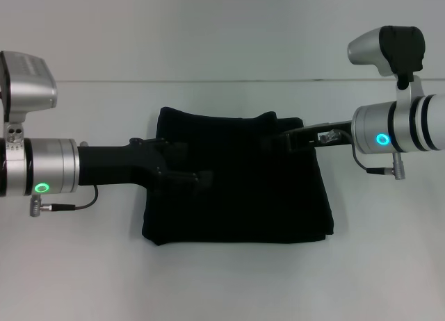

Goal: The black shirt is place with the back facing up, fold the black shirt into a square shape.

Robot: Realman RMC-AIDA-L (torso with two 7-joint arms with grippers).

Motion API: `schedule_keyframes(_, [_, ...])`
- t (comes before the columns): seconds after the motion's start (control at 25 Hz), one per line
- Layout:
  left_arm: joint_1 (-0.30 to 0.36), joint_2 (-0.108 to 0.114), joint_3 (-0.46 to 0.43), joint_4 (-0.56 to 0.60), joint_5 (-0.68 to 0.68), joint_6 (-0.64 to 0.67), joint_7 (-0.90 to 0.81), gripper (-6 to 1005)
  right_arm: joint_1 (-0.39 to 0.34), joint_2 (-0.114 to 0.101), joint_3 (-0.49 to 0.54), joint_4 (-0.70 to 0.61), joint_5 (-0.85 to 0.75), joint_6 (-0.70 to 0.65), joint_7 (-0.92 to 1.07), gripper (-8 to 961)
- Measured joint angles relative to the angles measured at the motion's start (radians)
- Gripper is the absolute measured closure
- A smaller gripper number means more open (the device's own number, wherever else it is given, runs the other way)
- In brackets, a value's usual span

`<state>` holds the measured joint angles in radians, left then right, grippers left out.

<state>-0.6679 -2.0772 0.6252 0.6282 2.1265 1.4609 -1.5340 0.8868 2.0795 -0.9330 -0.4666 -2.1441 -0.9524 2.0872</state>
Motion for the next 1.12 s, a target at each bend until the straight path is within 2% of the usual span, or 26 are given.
schedule_keyframes(0.16, [0.001,0.000,0.004,0.000,0.001,-0.003,0.001,48,-0.008,-0.001,0.000,0.004,0.036,-0.015,-0.043,497])
schedule_keyframes(0.56, [0.010,-0.005,0.004,-0.007,0.001,-0.019,0.001,48,-0.019,-0.005,0.000,0.012,0.048,-0.022,-0.055,937])
schedule_keyframes(0.88, [0.014,-0.006,0.001,-0.008,0.001,-0.019,-0.003,49,-0.052,0.006,0.050,-0.002,0.073,-0.025,-0.119,954])
schedule_keyframes(1.12, [0.015,-0.007,-0.002,-0.009,0.000,-0.019,-0.003,49,-0.138,0.002,0.057,-0.039,0.190,-0.028,-0.178,953])
